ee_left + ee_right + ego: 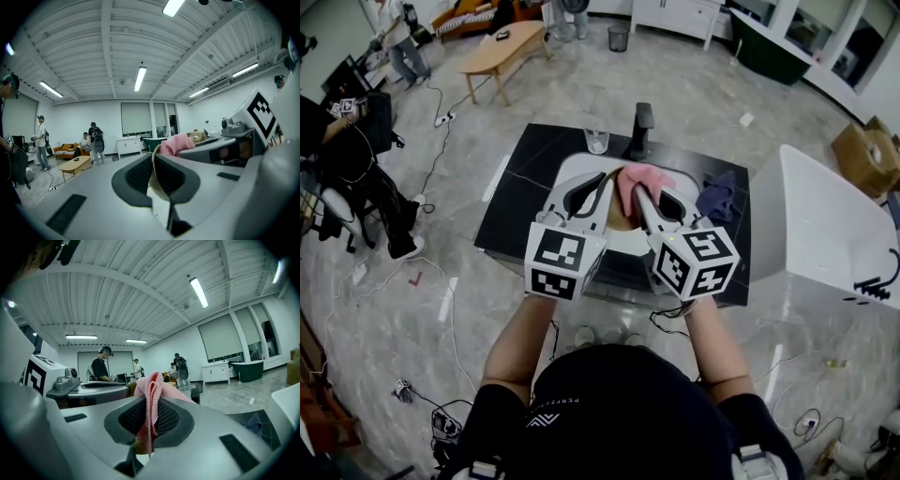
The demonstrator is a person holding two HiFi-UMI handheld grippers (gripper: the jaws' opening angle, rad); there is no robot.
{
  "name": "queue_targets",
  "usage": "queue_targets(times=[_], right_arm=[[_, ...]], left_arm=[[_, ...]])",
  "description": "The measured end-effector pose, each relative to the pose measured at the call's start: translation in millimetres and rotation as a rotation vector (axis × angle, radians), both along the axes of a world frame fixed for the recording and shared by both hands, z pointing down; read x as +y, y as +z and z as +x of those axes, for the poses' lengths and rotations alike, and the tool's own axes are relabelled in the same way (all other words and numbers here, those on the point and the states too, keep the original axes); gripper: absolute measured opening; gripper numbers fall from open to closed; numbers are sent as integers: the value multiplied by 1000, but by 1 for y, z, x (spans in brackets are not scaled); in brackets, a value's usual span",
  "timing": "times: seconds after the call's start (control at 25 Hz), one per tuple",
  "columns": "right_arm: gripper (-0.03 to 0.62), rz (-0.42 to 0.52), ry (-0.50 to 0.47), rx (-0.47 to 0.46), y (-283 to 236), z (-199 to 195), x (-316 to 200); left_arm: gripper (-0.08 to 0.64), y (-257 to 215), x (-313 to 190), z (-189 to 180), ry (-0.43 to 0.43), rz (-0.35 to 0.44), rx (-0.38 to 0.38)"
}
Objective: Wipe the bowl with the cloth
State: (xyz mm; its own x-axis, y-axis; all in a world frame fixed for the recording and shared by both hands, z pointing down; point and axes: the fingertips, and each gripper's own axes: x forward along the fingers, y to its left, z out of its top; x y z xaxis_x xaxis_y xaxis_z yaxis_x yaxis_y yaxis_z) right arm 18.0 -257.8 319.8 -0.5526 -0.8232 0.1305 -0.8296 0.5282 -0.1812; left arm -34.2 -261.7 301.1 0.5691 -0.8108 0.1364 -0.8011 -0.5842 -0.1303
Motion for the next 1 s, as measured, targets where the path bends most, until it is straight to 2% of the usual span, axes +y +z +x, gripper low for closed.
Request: queue_targets(times=[0.68, 0.88, 1.0], right_arm=[[48, -7, -63, 263, 23, -18, 7], [48, 4, -120, 378, 35, -27, 14], [48, -2, -175, 399, 40, -35, 20]], left_arm=[[20, 5, 6, 7, 9, 20, -44], [20, 8, 7, 9, 12, 23, -53], [20, 9, 7, 9, 12, 18, -37]])
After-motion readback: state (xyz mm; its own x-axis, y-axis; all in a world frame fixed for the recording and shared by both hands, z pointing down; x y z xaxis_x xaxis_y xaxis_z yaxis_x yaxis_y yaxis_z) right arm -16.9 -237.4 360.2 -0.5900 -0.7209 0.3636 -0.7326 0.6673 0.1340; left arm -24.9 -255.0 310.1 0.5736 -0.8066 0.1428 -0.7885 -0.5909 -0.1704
